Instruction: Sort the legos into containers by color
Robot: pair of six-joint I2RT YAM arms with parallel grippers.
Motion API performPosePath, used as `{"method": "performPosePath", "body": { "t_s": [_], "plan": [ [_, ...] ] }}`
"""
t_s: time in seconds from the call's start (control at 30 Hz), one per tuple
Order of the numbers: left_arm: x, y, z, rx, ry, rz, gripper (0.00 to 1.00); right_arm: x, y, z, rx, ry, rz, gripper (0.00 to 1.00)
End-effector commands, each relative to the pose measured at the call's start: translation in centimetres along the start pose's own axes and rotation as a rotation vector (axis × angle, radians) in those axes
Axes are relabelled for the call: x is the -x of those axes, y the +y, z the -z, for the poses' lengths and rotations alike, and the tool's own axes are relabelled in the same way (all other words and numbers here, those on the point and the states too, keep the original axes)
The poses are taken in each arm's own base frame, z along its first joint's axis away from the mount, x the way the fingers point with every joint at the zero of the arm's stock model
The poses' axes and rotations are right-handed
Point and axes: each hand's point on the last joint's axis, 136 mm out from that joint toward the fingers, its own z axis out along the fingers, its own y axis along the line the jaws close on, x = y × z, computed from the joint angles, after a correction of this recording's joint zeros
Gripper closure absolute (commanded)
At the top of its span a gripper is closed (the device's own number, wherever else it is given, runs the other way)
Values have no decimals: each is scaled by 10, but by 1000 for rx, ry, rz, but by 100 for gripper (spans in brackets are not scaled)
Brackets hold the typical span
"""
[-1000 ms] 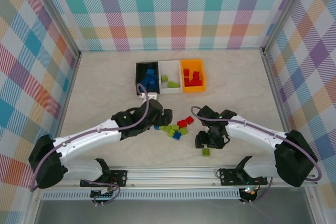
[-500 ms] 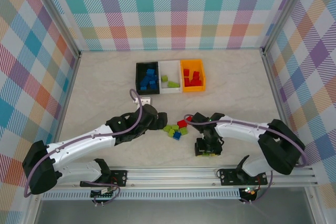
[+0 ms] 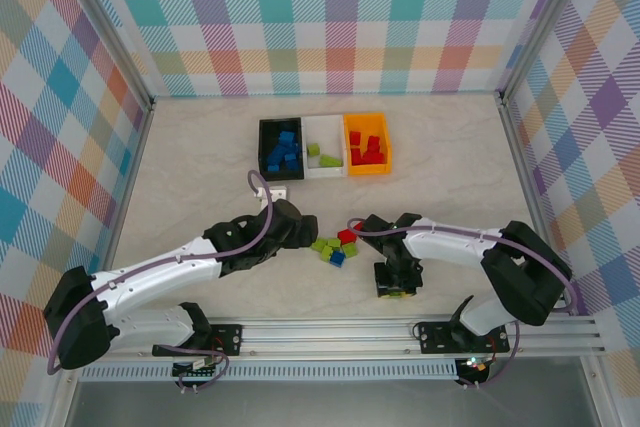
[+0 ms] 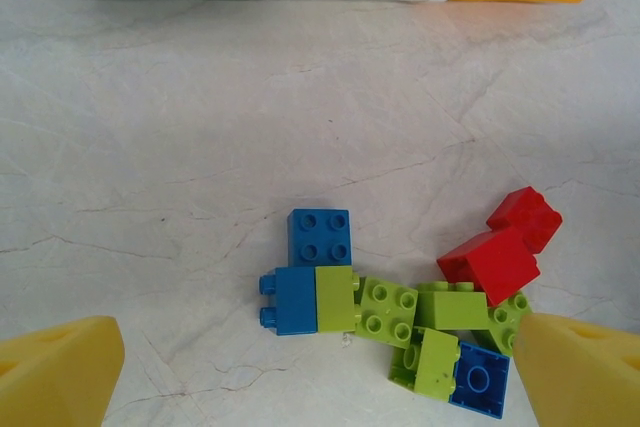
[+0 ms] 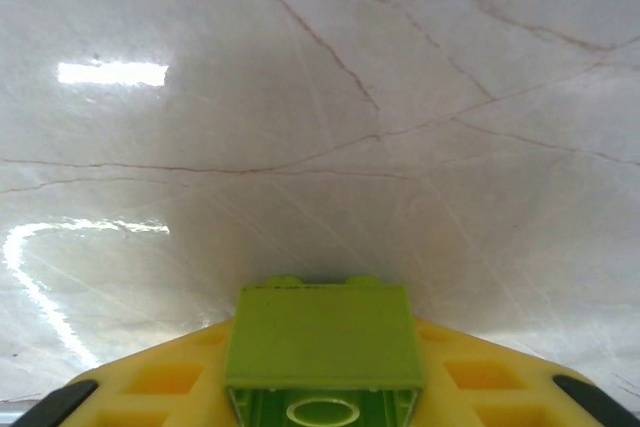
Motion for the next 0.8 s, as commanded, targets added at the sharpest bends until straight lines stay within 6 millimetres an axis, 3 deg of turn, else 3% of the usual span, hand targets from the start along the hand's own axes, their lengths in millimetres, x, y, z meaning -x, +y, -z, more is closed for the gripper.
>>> {"method": "performPosePath", "body": {
  "t_s": [0.0, 0.1, 0.2, 0.37, 0.47, 0.63, 0.77],
  "plan": [
    [-10, 4, -3, 18, 25, -15, 0, 25, 21, 13, 77, -125, 57, 65],
    [-9, 6, -2, 29, 25, -25, 0, 34, 27, 31, 99, -197, 86, 65],
    [-1, 11, 6, 55, 2, -44, 0, 54, 40, 72, 126, -335, 142, 65],
    [6, 22, 17, 79, -45, -25, 0, 117, 82, 156, 275, -593, 191, 65],
    [4, 32, 19, 111, -50, -9, 0, 167, 107, 188, 338, -680, 193, 65],
    [-2, 38, 22, 124, -30, 5, 0, 250, 132, 214, 339, -761, 157, 64],
    [-6, 44, 23, 138, -19, 12, 0, 305, 141, 207, 294, -760, 122, 63]
  ]
}}
